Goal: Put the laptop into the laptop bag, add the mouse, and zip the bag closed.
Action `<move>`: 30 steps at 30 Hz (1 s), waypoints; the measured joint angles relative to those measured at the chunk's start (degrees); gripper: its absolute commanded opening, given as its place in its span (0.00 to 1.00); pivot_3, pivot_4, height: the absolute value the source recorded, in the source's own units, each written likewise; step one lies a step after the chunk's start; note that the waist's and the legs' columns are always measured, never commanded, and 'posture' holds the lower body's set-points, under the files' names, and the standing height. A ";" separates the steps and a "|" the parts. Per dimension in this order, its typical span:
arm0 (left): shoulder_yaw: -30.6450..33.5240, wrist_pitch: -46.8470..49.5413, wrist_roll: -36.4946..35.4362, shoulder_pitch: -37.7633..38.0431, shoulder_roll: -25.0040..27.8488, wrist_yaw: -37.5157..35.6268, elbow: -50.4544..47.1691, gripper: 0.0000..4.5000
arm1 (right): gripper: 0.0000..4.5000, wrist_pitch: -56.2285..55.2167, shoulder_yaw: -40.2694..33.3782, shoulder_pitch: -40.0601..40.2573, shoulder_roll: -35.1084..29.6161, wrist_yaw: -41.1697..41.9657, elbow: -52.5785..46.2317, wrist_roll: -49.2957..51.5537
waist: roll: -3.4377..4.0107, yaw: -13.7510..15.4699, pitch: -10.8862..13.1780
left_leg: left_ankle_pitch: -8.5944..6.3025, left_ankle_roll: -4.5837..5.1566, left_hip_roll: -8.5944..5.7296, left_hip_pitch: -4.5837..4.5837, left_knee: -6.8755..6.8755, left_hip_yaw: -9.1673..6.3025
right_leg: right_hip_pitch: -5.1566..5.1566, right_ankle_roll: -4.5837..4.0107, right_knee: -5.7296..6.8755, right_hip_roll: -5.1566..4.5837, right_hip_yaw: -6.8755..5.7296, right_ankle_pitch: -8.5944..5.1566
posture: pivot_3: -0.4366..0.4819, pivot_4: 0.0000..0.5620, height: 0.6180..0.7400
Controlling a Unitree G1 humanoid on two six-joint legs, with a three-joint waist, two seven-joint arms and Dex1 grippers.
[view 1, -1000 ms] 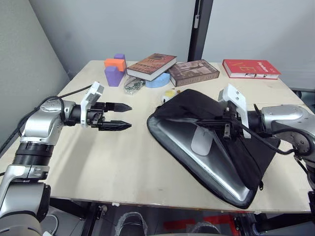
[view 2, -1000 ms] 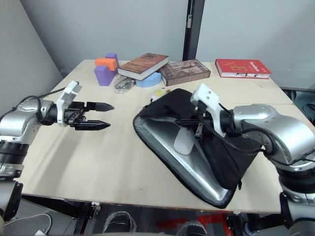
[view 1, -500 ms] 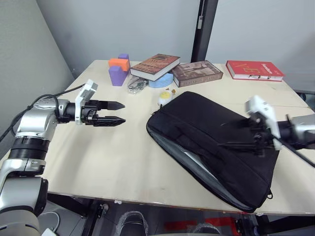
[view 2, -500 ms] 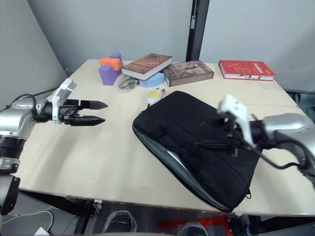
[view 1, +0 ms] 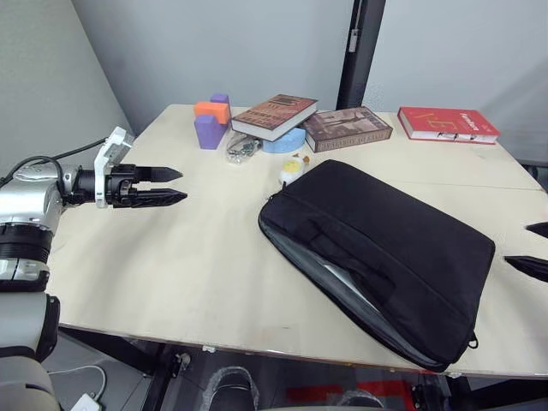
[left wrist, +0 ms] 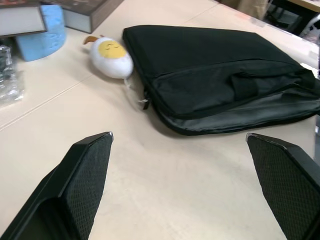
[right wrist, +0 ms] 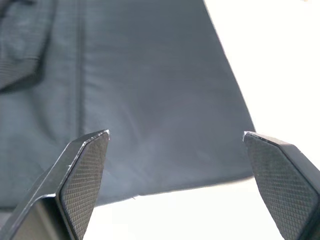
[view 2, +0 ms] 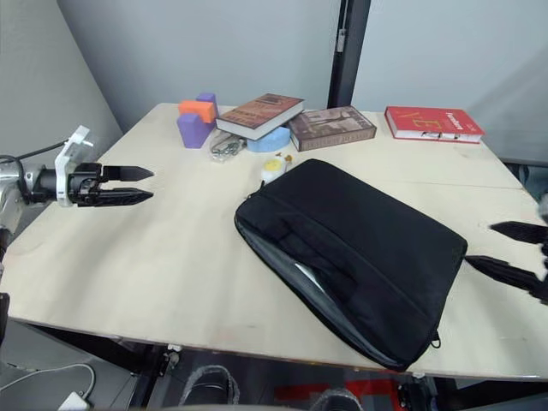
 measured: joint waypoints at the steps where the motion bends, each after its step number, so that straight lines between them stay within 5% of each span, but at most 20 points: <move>1: -0.12 -0.04 0.18 -0.12 0.18 -0.01 0.37 1.00 | 0.99 0.00 -0.85 0.27 0.29 0.00 0.02 -0.12 | 0.00 0.00 0.00 | 0.00 0.00 0.01 0.00 -0.01 0.00 | 0.00 0.00 0.00 0.00 0.00 0.00 | 0.48 0.27 1.00; 5: -1.00 0.44 1.89 -4.05 -0.98 -0.06 4.76 1.00 | 0.99 0.04 -2.96 2.31 1.47 -0.23 -0.87 -0.04 | 0.00 -0.10 0.00 | 0.00 0.00 0.02 0.03 0.00 0.00 | 0.01 0.00 0.01 0.01 0.00 0.00 | 0.48 0.27 1.00; 11: -4.41 4.44 6.13 -8.58 -10.51 0.25 11.13 1.00 | 0.99 1.86 -2.02 2.79 2.93 -1.25 -5.76 2.93 | 0.07 0.22 -0.09 | 0.02 0.04 -0.04 0.10 0.01 0.03 | 0.09 0.00 0.03 -0.04 0.02 0.00 | 0.48 0.27 1.00; 19: -3.94 14.83 9.11 -16.76 -26.82 8.97 26.98 1.00 | 0.99 13.49 -2.73 -6.83 4.15 -11.24 -21.42 24.50 | 0.04 0.05 -0.08 | 0.32 0.51 -0.03 0.03 0.01 0.03 | 0.07 0.00 -0.03 -0.01 0.02 0.01 | 0.48 0.27 1.00; 30: -1.82 11.60 14.56 -17.60 -36.30 16.71 34.40 1.00 | 0.99 15.65 -3.84 -13.82 -3.85 -29.14 -27.57 49.03 | -0.01 0.83 -0.06 | 0.29 0.50 -0.09 -0.04 0.02 -0.08 | 0.16 0.01 -0.14 -0.08 -0.05 0.02 | 0.48 0.27 1.00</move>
